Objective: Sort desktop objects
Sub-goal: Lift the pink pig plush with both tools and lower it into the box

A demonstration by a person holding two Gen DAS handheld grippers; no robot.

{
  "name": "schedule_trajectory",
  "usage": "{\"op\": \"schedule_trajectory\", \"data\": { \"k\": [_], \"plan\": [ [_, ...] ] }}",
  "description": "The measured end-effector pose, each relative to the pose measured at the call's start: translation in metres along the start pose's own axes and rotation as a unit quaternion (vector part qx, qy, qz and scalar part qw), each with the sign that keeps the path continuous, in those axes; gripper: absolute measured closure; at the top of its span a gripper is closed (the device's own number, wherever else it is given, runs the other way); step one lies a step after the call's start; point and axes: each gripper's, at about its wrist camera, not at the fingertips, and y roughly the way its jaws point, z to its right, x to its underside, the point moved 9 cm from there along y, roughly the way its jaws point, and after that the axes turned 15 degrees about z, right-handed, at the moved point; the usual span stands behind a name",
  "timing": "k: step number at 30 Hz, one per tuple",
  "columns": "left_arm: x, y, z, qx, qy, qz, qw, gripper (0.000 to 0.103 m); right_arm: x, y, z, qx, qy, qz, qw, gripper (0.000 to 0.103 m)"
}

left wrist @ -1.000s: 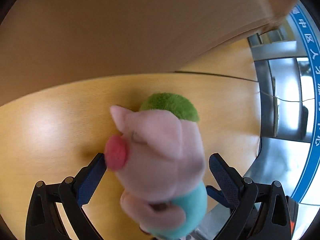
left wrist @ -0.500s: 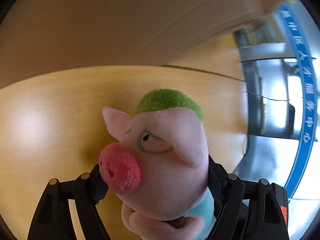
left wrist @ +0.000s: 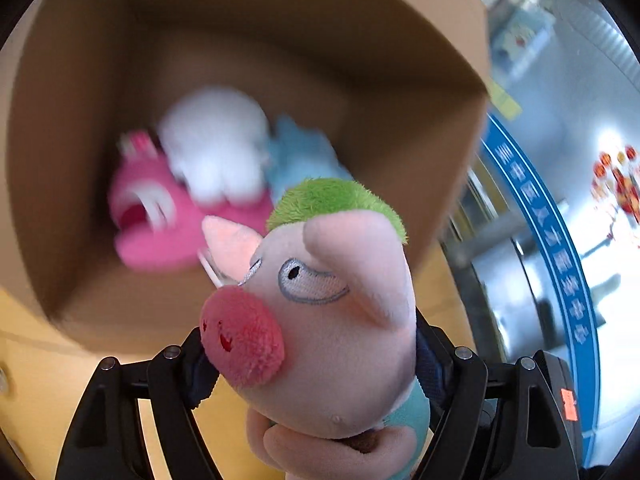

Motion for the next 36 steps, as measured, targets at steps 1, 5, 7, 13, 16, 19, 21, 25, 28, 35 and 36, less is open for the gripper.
{"op": "schedule_trajectory", "data": {
  "k": [1, 5, 7, 13, 16, 19, 21, 25, 28, 35, 36],
  "plan": [
    [-0.015, 0.006, -0.01, -0.012, 0.003, 0.007, 0.9999, 0.02, -0.011, 0.017, 0.0, -0.009, 0.002, -0.001, 1.0, 0.03],
    [-0.059, 0.029, -0.064, -0.062, 0.009, 0.017, 0.9979, 0.02, -0.046, 0.09, 0.0, -0.046, 0.023, -0.02, 0.998, 0.03],
    [-0.074, 0.05, -0.092, -0.095, 0.013, 0.011, 0.9953, 0.02, -0.051, 0.128, 0.004, -0.066, 0.05, -0.041, 0.996, 0.03],
    [-0.073, 0.109, -0.153, -0.147, 0.015, -0.056, 0.9875, 0.018, -0.029, 0.203, 0.02, -0.067, 0.124, -0.101, 0.985, 0.03],
    [-0.064, 0.125, -0.17, -0.16, 0.024, -0.093, 0.9824, 0.014, -0.014, 0.219, 0.023, -0.048, 0.145, -0.123, 0.981, 0.027],
    [-0.055, 0.13, -0.179, -0.171, 0.026, -0.112, 0.9785, 0.013, 0.001, 0.227, 0.024, -0.035, 0.158, -0.143, 0.976, 0.02],
    [-0.05, 0.129, -0.181, -0.175, 0.023, -0.116, 0.9775, 0.012, 0.007, 0.226, 0.025, -0.026, 0.154, -0.152, 0.976, 0.018],
    [-0.051, 0.123, -0.169, -0.169, 0.04, -0.11, 0.9786, 0.01, 0.007, 0.214, 0.028, -0.017, 0.146, -0.152, 0.977, 0.016],
    [-0.06, 0.117, -0.163, -0.179, 0.061, -0.092, 0.9777, 0.007, 0.002, 0.206, 0.036, -0.015, 0.148, -0.139, 0.979, 0.007],
    [-0.077, 0.11, -0.161, -0.208, 0.082, -0.061, 0.9729, 0.005, -0.007, 0.193, 0.046, -0.043, 0.203, -0.102, 0.973, 0.0],
    [-0.076, 0.107, -0.157, -0.207, 0.087, -0.055, 0.9728, 0.005, -0.009, 0.187, 0.046, -0.036, 0.192, -0.092, 0.976, 0.0]
  ]
}}
